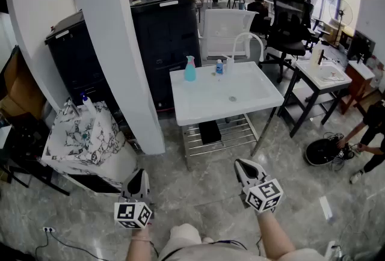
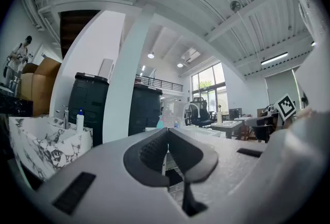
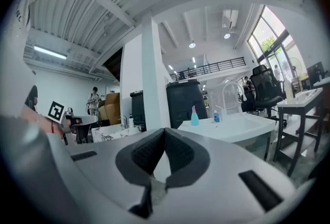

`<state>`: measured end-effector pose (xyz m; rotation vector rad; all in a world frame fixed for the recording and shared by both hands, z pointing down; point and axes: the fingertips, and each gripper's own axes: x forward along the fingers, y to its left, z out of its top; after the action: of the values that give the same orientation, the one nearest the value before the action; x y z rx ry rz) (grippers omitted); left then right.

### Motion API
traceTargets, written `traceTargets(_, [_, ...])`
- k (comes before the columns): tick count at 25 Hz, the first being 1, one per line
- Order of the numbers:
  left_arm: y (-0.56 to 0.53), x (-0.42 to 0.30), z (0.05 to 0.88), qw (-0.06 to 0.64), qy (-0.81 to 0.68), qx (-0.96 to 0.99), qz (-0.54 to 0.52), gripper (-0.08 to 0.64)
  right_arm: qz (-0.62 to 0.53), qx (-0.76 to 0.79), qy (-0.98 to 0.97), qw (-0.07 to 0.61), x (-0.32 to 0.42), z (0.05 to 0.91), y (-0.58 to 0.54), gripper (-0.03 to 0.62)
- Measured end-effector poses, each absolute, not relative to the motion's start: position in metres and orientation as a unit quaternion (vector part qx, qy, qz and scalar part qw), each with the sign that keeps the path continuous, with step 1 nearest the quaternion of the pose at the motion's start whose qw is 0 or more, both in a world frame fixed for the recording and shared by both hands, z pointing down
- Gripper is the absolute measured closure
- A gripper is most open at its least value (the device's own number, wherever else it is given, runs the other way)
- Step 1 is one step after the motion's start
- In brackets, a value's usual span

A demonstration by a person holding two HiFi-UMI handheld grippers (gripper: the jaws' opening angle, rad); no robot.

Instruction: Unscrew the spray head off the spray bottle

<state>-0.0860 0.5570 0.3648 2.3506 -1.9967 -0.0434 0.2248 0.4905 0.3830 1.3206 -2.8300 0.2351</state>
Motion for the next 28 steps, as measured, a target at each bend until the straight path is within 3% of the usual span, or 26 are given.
traceTargets(28, [0.283,-0.104,0.376,0.034,-0.605,0.796,-0.009,0.555,0.091,0.471,-0.877,0.03,0.2,0.395,0.248,0.589])
